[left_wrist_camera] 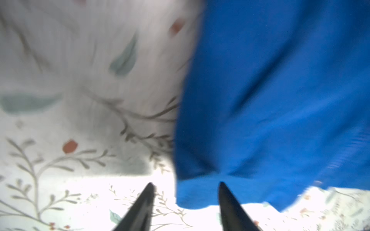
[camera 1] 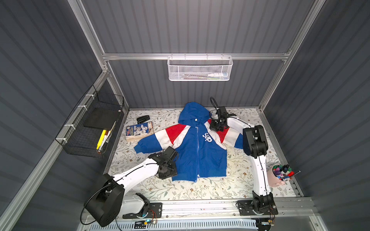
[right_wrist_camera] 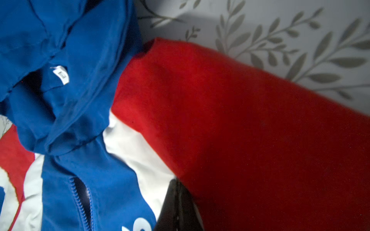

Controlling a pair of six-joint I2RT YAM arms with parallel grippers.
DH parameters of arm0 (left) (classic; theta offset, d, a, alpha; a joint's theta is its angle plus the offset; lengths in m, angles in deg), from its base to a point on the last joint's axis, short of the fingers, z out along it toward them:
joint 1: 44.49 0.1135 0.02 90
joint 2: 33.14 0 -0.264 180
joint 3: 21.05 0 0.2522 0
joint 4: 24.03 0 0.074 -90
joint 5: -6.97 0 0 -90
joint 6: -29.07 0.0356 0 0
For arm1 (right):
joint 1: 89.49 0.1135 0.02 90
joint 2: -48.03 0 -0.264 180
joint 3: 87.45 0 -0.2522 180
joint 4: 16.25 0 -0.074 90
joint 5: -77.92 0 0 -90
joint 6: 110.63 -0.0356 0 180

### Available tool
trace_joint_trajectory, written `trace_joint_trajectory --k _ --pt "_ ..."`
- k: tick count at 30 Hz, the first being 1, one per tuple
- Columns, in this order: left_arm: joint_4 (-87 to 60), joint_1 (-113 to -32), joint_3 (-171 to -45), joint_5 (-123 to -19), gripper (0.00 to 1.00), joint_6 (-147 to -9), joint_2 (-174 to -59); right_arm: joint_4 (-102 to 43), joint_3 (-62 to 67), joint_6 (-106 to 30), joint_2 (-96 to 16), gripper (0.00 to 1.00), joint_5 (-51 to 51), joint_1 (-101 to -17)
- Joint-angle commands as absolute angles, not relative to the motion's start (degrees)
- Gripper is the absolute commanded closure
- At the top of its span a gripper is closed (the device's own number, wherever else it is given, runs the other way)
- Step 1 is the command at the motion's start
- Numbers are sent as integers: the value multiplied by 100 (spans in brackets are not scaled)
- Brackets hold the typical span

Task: Unzip the jacket
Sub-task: Smooth out the jacket at the center of the board.

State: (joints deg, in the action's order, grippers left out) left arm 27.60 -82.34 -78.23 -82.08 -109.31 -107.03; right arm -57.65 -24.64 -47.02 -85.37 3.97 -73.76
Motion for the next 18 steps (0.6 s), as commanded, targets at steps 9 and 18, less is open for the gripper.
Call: trace_joint_trajectory --k 9,18 --pt "768 -7219 -9871 -7996 59 -9512 -12074 -5514 -1028 -4794 -7202 95 655 -7340" --pt "-268 -6481 -11633 -7022 89 -8635 -14737 -6207 -1793 -4946 -7705 100 247 -7397"
